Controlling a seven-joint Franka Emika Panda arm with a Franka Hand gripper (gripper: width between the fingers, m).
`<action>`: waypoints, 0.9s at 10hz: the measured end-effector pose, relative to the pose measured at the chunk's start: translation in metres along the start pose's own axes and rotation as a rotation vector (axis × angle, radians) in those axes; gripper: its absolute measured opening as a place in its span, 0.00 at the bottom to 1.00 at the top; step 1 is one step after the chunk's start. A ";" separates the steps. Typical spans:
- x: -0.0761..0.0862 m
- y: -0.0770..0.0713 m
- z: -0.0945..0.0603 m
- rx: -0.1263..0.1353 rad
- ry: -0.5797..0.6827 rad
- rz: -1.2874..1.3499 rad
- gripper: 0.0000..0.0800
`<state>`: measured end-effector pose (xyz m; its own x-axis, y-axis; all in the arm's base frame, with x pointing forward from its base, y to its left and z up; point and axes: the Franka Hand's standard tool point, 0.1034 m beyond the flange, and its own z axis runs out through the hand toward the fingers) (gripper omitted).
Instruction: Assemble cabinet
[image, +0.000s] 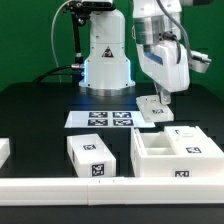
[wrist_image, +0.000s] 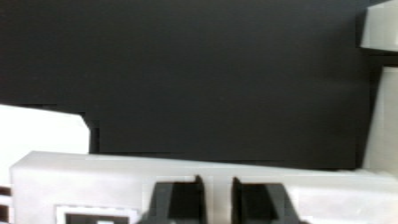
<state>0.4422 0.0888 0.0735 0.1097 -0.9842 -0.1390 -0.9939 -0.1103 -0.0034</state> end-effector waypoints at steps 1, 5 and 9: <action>0.000 0.000 0.000 0.000 0.000 0.001 0.08; 0.017 -0.010 0.003 0.010 0.012 -0.007 0.08; 0.017 -0.016 0.004 0.016 0.012 -0.005 0.08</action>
Offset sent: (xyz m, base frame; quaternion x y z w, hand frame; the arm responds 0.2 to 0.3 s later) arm 0.0191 -0.0238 -0.0051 0.0134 0.0185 -0.0160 0.9996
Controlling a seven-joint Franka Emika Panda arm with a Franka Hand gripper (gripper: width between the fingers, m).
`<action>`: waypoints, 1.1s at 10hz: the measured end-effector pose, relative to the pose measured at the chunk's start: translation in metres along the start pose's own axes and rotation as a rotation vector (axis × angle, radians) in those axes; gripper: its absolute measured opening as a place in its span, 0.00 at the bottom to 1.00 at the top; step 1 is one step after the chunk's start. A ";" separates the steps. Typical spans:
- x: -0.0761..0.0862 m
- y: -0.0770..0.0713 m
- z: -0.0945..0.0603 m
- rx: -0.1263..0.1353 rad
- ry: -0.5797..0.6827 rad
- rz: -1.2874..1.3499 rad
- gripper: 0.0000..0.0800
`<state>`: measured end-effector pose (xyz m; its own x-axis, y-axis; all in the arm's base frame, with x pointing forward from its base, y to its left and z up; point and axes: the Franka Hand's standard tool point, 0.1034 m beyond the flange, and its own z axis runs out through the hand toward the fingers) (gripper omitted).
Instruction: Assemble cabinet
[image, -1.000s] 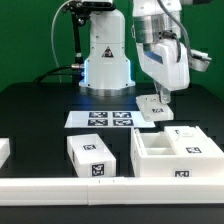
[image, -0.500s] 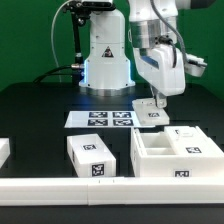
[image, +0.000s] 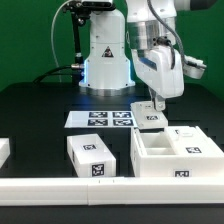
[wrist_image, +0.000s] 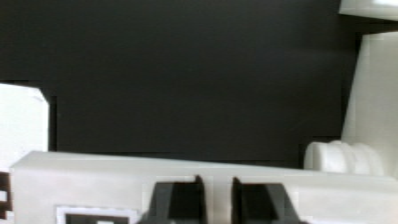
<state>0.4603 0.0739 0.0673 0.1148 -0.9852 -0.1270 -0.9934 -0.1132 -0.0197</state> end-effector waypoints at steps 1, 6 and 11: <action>0.000 0.000 0.000 0.000 0.000 0.000 0.08; 0.011 -0.004 -0.001 0.010 -0.001 0.021 0.08; 0.006 -0.019 0.003 0.000 -0.008 0.008 0.08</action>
Offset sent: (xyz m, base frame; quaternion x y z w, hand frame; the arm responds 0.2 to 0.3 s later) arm 0.0073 -0.0141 0.0039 0.0155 0.0071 0.0227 0.9996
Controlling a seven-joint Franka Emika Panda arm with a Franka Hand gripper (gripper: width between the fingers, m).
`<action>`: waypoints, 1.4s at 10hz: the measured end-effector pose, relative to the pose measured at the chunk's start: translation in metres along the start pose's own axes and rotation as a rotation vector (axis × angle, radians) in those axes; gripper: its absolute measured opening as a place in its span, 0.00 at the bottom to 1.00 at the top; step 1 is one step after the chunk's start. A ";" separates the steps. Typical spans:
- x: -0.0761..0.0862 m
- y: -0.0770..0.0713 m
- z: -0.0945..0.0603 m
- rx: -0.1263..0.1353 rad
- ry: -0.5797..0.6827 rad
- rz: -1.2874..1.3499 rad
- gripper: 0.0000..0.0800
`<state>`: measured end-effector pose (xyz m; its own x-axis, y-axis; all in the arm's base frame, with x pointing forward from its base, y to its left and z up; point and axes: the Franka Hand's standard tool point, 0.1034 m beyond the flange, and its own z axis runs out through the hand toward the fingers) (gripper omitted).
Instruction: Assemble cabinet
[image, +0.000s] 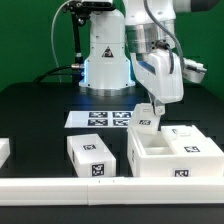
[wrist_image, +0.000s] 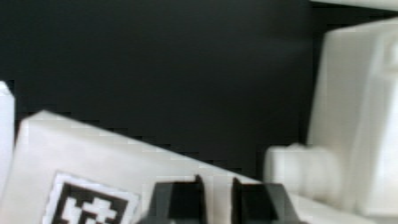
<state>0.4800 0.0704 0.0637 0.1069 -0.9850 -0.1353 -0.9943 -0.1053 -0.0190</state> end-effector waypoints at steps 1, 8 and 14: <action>0.000 0.000 0.001 0.000 0.001 -0.002 0.08; -0.011 0.001 0.003 0.002 0.002 -0.148 0.08; -0.004 -0.031 0.001 0.035 0.016 -0.235 0.07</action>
Offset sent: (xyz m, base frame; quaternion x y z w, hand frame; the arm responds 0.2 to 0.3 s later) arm -0.0125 0.0085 0.0103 -0.0084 0.0076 -0.0653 0.9978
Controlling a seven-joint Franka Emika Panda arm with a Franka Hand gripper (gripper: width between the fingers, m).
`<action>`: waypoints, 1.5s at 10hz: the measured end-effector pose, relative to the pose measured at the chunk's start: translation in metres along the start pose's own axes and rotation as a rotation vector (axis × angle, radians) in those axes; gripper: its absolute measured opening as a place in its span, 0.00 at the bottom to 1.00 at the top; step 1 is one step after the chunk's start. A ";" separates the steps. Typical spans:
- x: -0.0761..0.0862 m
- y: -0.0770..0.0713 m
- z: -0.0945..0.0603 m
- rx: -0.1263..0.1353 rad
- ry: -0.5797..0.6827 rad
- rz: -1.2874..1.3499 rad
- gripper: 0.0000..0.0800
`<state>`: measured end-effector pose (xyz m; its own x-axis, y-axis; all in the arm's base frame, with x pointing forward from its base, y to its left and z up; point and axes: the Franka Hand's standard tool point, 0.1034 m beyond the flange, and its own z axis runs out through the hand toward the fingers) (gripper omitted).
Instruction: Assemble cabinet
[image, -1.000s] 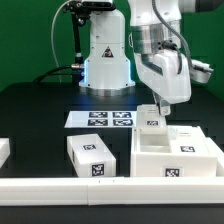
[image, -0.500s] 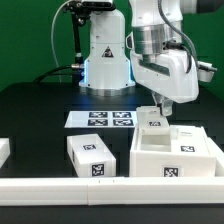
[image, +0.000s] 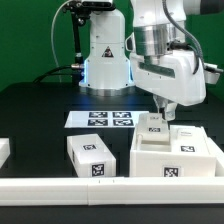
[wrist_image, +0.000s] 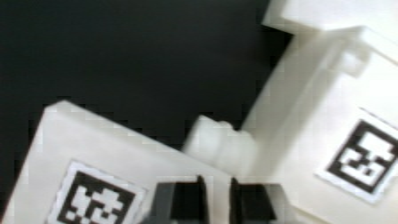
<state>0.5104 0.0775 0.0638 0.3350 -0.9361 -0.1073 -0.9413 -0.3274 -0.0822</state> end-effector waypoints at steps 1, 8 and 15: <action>-0.001 0.001 0.001 -0.002 -0.001 0.001 0.06; 0.013 -0.030 0.007 0.020 0.021 -0.010 0.01; 0.014 -0.036 0.001 0.037 0.017 -0.032 0.28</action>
Offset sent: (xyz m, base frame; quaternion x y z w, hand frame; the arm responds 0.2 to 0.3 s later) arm 0.0000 0.0000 0.0000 0.0000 0.0000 0.0000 1.0000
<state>0.5490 0.0768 0.0648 0.3636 -0.9275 -0.0869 -0.9279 -0.3524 -0.1217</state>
